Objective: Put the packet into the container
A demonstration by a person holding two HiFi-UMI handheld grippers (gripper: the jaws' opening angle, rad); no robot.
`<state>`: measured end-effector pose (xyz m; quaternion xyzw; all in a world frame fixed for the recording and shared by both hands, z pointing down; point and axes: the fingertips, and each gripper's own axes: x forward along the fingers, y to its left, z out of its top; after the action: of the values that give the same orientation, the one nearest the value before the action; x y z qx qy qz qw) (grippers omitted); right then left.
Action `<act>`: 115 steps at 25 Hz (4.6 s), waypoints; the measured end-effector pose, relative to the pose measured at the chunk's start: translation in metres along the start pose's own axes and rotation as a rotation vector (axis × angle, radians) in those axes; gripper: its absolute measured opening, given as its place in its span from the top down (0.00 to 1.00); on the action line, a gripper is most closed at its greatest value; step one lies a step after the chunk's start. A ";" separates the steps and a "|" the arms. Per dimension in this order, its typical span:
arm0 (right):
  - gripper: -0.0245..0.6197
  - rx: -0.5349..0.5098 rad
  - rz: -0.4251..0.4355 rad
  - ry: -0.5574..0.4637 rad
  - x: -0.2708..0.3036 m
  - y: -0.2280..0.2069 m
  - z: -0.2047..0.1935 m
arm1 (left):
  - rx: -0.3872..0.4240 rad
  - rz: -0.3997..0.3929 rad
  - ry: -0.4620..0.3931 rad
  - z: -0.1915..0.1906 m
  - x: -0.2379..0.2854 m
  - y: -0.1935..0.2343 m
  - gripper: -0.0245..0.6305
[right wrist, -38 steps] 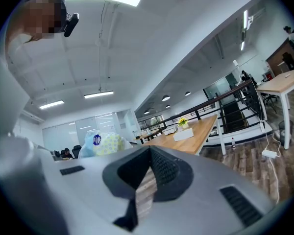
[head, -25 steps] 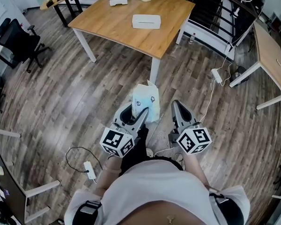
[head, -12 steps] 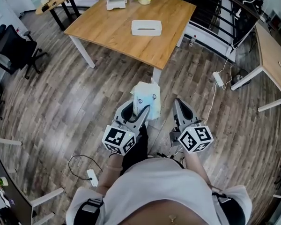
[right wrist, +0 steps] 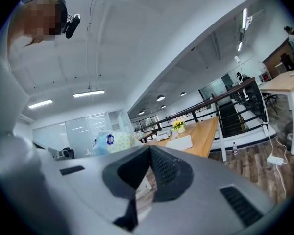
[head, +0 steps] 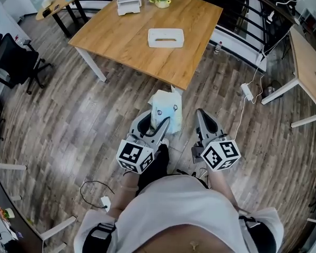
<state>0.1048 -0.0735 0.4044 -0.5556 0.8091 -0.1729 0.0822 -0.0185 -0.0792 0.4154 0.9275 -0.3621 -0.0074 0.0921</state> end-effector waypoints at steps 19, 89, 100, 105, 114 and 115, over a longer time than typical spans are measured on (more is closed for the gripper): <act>0.94 -0.005 -0.005 0.020 0.149 -0.046 0.014 | 0.006 -0.026 0.011 0.018 0.100 0.122 0.66; 0.94 0.244 -0.195 0.065 0.394 -0.237 0.047 | 0.780 -0.811 0.902 -0.092 0.419 0.319 0.66; 0.94 0.268 -0.239 0.084 0.392 -0.249 0.032 | 0.732 -0.855 0.955 -0.122 0.425 0.327 0.64; 0.94 0.276 -0.258 0.085 0.389 -0.254 0.029 | 0.706 -0.870 0.935 -0.128 0.425 0.326 0.62; 0.94 0.297 -0.236 0.080 0.392 -0.250 0.032 | 0.681 -0.905 0.940 -0.124 0.416 0.321 0.47; 0.94 0.300 -0.229 0.073 0.393 -0.247 0.034 | 0.672 -0.894 0.931 -0.119 0.417 0.322 0.46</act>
<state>0.1858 -0.5242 0.4882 -0.6190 0.7080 -0.3201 0.1145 0.0827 -0.5719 0.6114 0.8720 0.1453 0.4628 -0.0652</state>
